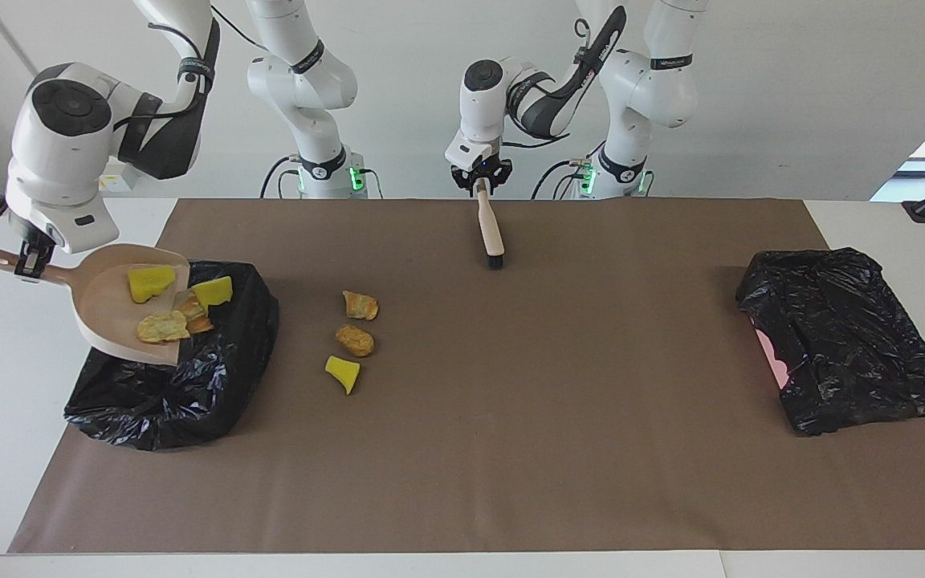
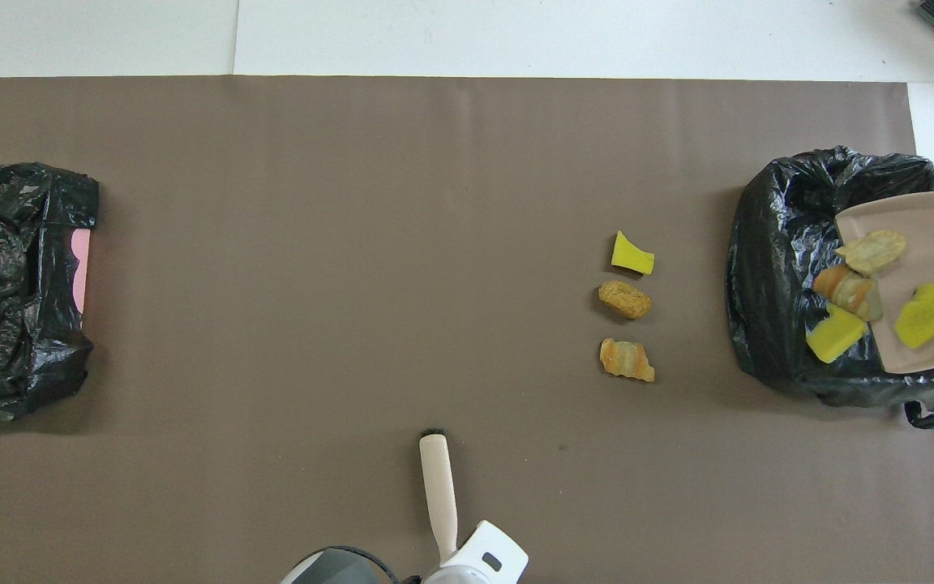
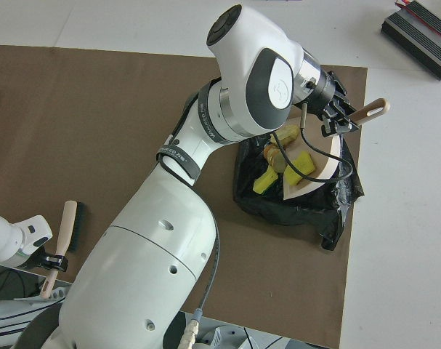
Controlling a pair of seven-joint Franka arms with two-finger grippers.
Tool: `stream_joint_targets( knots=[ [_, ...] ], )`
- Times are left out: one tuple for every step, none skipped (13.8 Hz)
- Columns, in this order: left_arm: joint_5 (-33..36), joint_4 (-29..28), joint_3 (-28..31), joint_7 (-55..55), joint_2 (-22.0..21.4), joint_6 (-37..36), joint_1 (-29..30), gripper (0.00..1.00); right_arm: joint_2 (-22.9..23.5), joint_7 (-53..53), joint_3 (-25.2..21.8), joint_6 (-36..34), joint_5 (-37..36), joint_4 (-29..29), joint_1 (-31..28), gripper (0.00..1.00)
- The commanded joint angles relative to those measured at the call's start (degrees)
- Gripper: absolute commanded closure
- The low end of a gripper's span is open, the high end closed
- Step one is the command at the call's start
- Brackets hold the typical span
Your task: Sweep and dump trash in bin
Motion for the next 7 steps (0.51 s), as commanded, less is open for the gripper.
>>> stream_joint_targets(
  knots=[
    [2.34, 6.32, 0.10, 5.14, 0.25, -6.65, 5.70, 0.00, -1.12, -1.47, 0.12, 0.57, -6.50, -0.96, 2.44, 1.00],
    [4.96, 8.61, 0.19, 7.77, 0.25, -8.77, 7.81, 0.00, -1.21, -1.47, 0.12, 0.40, -8.00, -0.96, 2.80, 1.00],
    [6.55, 10.81, 0.28, 10.76, 0.17, -10.35, 10.62, 0.00, -1.73, -1.47, 0.12, 0.05, -8.98, -1.04, 2.89, 1.00],
    [6.83, 13.27, 0.28, 14.09, 0.25, -11.85, 13.69, 0.00, -2.61, -1.64, 0.12, -0.13, -10.20, -1.13, 2.89, 1.00],
    [6.83, 16.16, 0.36, 18.82, 0.08, -13.17, 17.46, 0.00, -3.57, -2.69, 0.12, -0.30, -11.61, -1.13, 2.89, 1.00],
    [6.83, 18.72, 0.45, 24.35, -0.10, -14.23, 21.24, 0.00, -4.36, -4.00, 0.12, -0.31, -12.06, -1.13, 2.80, 1.00],
    [7.01, 21.61, 0.45, 29.02, 0.16, -15.63, 24.94, 0.00, -5.16, -4.10, 0.12, -0.48, -12.84, -1.13, 2.80, 1.00]
  ],
)
